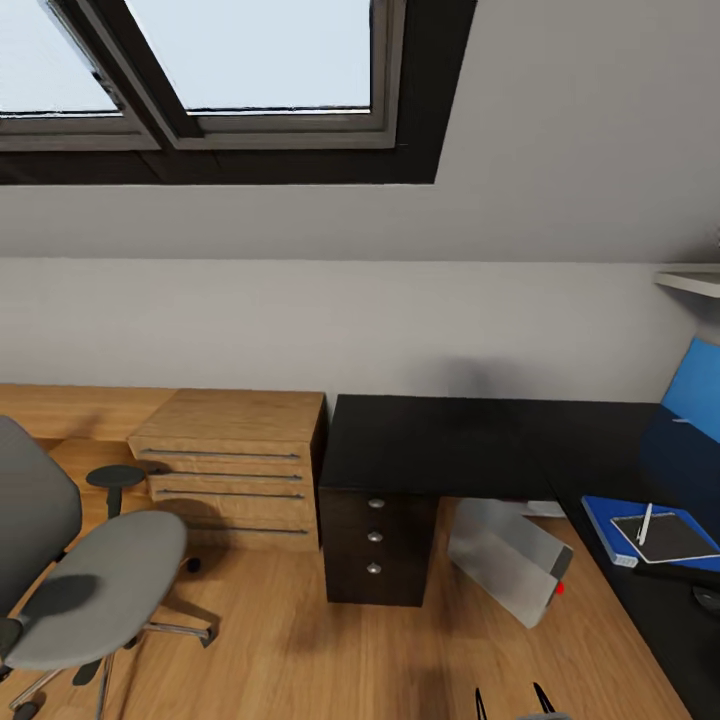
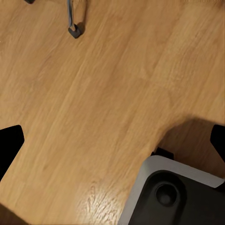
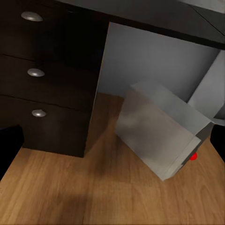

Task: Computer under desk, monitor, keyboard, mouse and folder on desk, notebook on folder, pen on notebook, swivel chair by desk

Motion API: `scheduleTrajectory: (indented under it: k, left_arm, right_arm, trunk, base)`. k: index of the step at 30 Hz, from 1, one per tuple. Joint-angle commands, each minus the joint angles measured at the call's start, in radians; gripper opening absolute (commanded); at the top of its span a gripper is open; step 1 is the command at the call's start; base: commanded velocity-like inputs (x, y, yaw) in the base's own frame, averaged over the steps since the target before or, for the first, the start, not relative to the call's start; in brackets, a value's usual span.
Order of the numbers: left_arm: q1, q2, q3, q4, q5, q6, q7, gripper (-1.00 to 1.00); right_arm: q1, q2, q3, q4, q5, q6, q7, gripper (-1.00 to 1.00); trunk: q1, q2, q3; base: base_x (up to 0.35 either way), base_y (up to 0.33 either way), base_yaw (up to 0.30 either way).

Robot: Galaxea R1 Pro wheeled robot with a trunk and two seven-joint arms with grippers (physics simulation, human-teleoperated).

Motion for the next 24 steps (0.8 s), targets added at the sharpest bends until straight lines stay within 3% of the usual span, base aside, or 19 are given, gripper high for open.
scheduleTrajectory:
  k: [1,8,14,24]
  left_arm:
    - [-0.001,0.0,-0.001,0.0,0.003,-0.003,0.002,1.0]
    - [-0.001,-0.001,-0.002,0.0,0.003,-0.002,0.002,1.0]
    - [-0.001,0.0,-0.002,0.001,0.003,-0.002,0.002,1.0]
    - [-0.001,-0.001,-0.002,0.039,0.002,-0.006,0.001,1.0]
  right_arm:
    - [-0.001,0.0,0.009,0.002,0.007,-0.003,-0.005,1.0]
    - [0.0,0.015,0.011,0.003,0.014,-0.003,-0.006,1.0]
    - [0.0,0.038,0.008,0.0,0.008,0.057,-0.012,1.0]
    - [0.0,0.042,-0.006,-0.005,-0.014,0.115,-0.015,1.0]
  trunk:
    - [0.001,-0.002,-0.001]
    - [0.001,-0.002,0.011]
    - [0.001,-0.002,0.021]
    - [0.001,-0.002,0.034]
  base:
    - [0.0,0.0,0.0]
    - [0.0,0.0,0.0]
    - [0.0,0.0,0.021]
    - [0.0,0.0,0.155]
